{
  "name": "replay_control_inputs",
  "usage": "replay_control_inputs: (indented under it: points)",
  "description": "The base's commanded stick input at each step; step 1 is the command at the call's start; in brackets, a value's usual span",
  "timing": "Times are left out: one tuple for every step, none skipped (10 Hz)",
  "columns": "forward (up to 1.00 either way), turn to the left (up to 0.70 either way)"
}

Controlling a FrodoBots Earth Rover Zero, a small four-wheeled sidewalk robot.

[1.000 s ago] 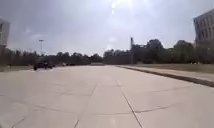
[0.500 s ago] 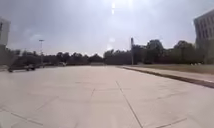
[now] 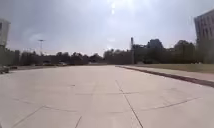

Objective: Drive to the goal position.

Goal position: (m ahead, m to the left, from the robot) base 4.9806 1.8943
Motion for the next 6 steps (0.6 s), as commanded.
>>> replay_control_inputs:
  points:
    - [0.7,0.01]
    - [0.7,0.01]
    - [0.7,0.01]
    - [0.7,0.01]
    - [0.7,0.01]
    - [0.7,0.01]
